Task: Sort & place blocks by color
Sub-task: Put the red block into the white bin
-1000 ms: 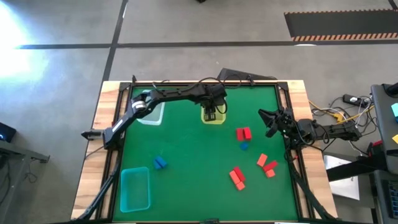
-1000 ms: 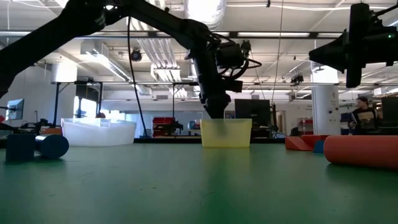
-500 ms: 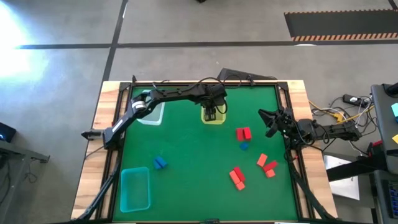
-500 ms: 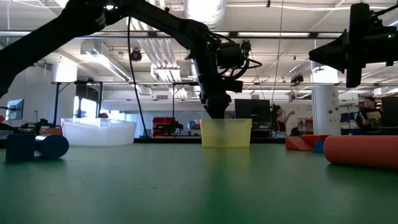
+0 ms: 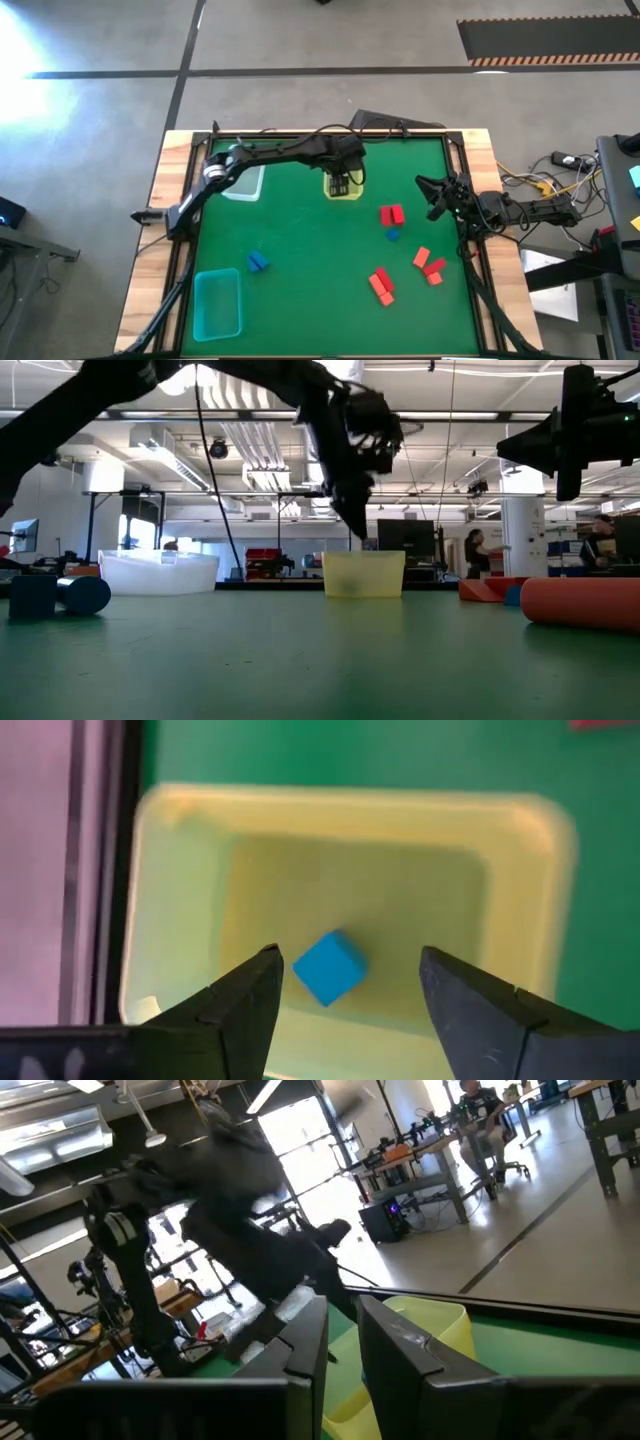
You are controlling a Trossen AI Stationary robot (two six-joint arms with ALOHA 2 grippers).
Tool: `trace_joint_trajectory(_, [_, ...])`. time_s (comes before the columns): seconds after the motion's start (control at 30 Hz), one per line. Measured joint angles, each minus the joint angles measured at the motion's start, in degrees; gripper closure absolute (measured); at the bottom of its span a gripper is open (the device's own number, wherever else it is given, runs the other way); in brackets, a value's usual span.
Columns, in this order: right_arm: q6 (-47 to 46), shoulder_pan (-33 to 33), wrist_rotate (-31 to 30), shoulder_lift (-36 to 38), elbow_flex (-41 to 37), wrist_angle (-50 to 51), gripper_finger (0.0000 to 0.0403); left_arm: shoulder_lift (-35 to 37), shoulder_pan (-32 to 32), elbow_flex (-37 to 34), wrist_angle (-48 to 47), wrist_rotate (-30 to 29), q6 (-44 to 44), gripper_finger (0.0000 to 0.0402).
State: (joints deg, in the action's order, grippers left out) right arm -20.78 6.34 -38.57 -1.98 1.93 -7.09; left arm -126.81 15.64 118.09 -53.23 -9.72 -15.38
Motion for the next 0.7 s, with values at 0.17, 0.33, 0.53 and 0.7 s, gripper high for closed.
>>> trace_joint_trajectory(0.17, [-0.1, 0.0, 0.0, 0.0, 0.0, 0.3, 0.0353, 5.2, -4.6, -0.3, 0.3, 0.0, 3.2, 0.0183])
trace_joint_trajectory(0.33, [-0.2, 0.0, 0.0, -0.1, 0.0, 1.2, 0.0353, 9.2, -11.5, -0.8, 0.3, 0.1, 4.6, 0.0182])
trace_joint_trajectory(0.53, [-0.2, 0.0, 0.1, -0.1, 0.0, 2.5, 0.0353, 16.3, -20.2, -9.9, 6.9, -1.3, 5.4, 0.0182])
trace_joint_trajectory(0.7, [-0.2, 0.0, 1.7, -0.4, 0.0, 3.5, 0.0353, 26.4, -25.3, -24.7, 17.5, -6.4, 11.5, 0.0182])
